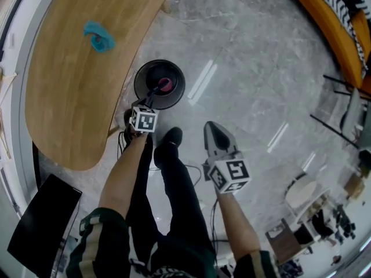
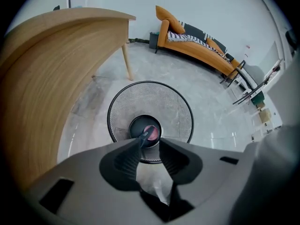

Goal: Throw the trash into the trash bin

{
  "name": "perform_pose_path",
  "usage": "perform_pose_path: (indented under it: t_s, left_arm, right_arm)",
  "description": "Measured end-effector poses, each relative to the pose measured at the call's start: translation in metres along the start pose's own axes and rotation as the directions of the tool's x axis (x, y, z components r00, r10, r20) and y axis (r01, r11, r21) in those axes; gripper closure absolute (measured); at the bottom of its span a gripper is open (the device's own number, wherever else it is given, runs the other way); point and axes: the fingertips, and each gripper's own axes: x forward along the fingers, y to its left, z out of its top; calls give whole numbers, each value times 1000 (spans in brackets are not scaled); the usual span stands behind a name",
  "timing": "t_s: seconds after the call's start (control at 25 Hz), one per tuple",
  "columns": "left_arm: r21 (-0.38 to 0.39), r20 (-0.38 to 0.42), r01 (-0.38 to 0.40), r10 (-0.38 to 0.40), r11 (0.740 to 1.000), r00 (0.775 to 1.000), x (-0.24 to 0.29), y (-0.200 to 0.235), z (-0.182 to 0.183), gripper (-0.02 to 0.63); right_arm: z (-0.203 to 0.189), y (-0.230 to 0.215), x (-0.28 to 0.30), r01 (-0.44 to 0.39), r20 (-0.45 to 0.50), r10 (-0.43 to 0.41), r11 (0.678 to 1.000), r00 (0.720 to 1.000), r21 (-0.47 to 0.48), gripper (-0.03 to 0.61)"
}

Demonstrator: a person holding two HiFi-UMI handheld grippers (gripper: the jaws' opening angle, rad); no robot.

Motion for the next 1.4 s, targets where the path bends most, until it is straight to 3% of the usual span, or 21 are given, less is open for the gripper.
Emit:
perform_pose_path:
  t_s: [0.4,0.68,0.88,1.16,1.4]
  left_arm:
    - [82,131,58,-68,995,989,-60,-9,37,512]
    - [90,275,115,-135,989,952,-136,-8,90,512]
    - [100,365,79,-111,992,924,-203,17,126,548]
    - [86,463,-7,-34,996,886,-283,83,164,612]
    - [92,503,-62,7,994,864,-313,134,183,612]
  right_arm:
    - [23,38,14,-46,7,47,999,999,-10,577]
    - [65,71,12,-75,58,78,996,995,-47,577]
    - [101,83,3,-63,89,69,996,994,-65,577]
    - [151,116,-6,-64,133,80,991,988,-119,577]
    - [157,146,1,-85,121,104,985,987,-151,577]
